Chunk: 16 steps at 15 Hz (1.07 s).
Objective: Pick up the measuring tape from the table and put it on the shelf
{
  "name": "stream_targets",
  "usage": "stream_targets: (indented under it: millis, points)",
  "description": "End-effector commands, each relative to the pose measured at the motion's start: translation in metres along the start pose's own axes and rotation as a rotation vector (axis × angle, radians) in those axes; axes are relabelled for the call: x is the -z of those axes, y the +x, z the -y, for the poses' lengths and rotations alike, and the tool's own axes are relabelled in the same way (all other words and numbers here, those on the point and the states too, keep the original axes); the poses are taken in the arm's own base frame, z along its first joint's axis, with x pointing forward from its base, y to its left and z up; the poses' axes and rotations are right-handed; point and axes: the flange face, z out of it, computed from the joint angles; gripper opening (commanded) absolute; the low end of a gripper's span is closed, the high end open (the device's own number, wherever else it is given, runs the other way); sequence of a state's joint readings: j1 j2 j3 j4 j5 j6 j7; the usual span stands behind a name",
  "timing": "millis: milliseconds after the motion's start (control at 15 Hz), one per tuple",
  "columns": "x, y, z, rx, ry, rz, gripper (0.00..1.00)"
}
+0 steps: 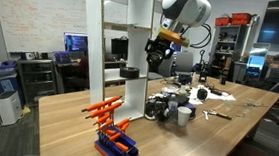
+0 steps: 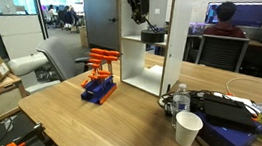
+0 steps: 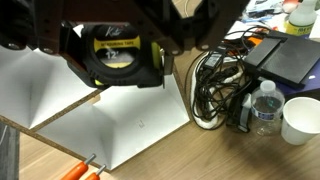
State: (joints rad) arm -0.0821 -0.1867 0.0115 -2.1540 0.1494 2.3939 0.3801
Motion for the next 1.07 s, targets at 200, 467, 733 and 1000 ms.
stream_targets:
  millis: [200,467,733,1000]
  points:
    - [-0.008,0.011,0.036,-0.131,0.059,-0.093,0.46]
    - [-0.014,0.029,0.052,-0.224,0.111,-0.227,0.46]
    - [-0.035,0.041,0.064,-0.282,0.107,-0.284,0.46]
    - [-0.07,0.043,0.082,-0.309,0.091,-0.244,0.46]
